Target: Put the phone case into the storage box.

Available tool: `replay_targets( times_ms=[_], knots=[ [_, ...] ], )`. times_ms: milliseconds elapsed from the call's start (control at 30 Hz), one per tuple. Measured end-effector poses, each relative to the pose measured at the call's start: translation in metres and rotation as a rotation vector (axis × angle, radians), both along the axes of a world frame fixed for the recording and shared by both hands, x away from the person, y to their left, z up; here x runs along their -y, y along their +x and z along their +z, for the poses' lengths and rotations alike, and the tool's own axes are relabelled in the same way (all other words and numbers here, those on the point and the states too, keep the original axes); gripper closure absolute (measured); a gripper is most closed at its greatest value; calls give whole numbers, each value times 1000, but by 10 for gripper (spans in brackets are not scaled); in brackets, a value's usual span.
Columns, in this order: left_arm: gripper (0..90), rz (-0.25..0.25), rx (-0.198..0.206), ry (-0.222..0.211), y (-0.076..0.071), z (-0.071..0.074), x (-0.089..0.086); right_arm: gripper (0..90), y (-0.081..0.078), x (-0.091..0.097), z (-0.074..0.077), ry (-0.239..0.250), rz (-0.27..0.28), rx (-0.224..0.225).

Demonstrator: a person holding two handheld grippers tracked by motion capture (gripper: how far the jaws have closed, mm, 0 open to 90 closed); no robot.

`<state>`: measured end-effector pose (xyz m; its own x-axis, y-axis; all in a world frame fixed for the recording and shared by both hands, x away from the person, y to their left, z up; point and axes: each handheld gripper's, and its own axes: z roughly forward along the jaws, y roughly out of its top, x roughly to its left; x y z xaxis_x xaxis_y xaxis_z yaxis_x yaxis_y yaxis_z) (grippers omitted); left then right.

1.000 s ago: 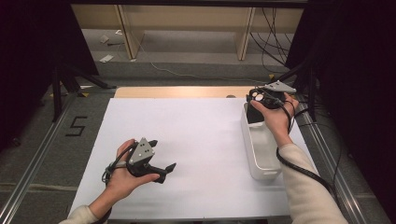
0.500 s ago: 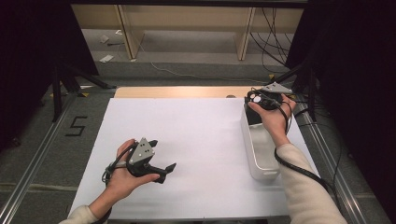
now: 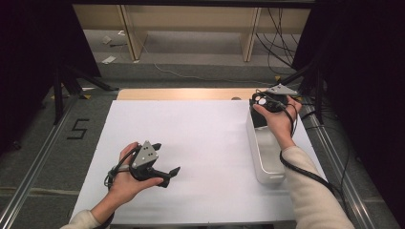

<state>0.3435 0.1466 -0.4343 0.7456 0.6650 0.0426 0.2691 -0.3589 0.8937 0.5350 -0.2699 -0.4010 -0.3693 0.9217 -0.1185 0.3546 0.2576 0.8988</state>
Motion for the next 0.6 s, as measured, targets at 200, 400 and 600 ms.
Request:
replay_targets(
  times_ms=[200,400,600],
  knots=[
    [0,1,-1,-3,0,0,0,158,1,-1,-1,-5,0,-1],
    [0,0,0,-2,0,0,0,157,3,-2,-3,-8,-3,-3],
    [0,-2,0,2,0,0,0,156,4,-2,-4,-10,-5,-6]
  ],
)
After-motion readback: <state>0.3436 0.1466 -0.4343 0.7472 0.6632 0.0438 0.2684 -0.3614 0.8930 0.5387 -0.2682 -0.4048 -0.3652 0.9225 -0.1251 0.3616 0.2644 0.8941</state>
